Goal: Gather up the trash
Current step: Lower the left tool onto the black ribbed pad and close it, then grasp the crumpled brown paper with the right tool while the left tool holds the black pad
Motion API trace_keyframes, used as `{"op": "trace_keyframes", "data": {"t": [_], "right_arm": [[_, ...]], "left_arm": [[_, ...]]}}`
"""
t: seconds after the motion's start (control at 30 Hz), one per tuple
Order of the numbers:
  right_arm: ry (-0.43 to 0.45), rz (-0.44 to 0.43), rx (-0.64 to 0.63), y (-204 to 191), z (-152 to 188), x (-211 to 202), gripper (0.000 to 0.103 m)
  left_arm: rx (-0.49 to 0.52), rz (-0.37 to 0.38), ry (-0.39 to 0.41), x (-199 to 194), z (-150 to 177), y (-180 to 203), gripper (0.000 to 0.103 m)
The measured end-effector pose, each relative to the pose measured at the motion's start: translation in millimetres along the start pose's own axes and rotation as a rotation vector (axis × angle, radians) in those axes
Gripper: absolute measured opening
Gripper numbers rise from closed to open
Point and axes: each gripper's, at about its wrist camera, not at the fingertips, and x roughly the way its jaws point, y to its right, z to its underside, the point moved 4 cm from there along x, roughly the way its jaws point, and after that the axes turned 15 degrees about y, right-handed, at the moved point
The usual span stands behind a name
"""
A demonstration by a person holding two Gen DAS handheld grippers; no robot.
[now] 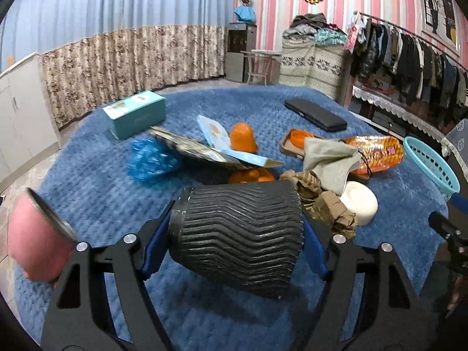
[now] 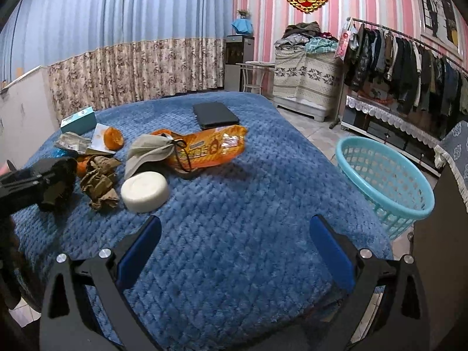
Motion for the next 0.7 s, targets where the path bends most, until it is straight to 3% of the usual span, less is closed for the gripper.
{"op": "trace_keyframes", "data": {"t": [0.37,0.7], "right_arm": [[0.009,-0.109,0.030,-39.1,-11.2,8.3,0.099],[-0.025,-0.212,-0.035,-87.1,-6.8,19.8,0.099]], "left_arm": [[-0.046,-0.094,0.081,-44.9,-20.1,-38.5,0.075],[-0.076,-0.128,0.096,-49.2,-21.5,-59.6,0.075]]}}
